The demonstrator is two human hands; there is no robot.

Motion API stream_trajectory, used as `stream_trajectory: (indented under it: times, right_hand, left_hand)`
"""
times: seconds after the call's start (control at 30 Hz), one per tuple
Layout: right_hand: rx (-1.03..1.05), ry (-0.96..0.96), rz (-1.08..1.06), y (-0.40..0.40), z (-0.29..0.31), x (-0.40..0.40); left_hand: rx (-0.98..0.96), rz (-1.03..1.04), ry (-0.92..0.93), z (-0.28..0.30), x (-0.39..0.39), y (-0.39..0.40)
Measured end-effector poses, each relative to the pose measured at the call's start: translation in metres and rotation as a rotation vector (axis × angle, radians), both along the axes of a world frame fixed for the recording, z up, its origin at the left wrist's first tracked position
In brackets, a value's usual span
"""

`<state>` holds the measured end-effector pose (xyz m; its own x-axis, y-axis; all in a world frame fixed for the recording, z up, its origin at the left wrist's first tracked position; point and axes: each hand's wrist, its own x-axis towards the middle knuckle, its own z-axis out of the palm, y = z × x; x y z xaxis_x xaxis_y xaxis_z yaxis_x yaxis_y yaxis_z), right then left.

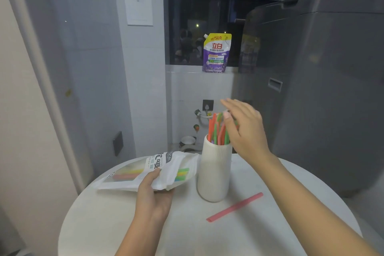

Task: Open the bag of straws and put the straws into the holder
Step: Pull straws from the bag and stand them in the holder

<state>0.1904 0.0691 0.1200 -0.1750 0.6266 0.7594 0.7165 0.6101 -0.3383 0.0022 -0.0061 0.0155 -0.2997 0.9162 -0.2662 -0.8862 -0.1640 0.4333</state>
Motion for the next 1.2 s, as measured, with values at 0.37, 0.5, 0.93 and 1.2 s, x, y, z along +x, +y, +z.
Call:
stream_trajectory:
  times: [0.37,0.5,0.93,1.2]
  right_hand:
    - [-0.111,0.222,0.029,-0.034,-0.111,0.047]
    - [-0.345,0.060,0.017,-0.024,-0.141,0.054]
    - [-0.675,-0.533,0.083,-0.009,-0.176,0.059]
    - [-0.745,-0.222,0.287,-0.027,-0.115,0.059]
  left_hand:
    - [0.040,-0.010,0.063,-0.006,0.006,0.000]
    - [0.043,-0.013,0.086,-0.010,0.007,0.001]
    - [0.034,-0.002,0.098,-0.016,0.009,0.006]
    - [0.011,0.001,0.088,-0.013,0.005,0.002]
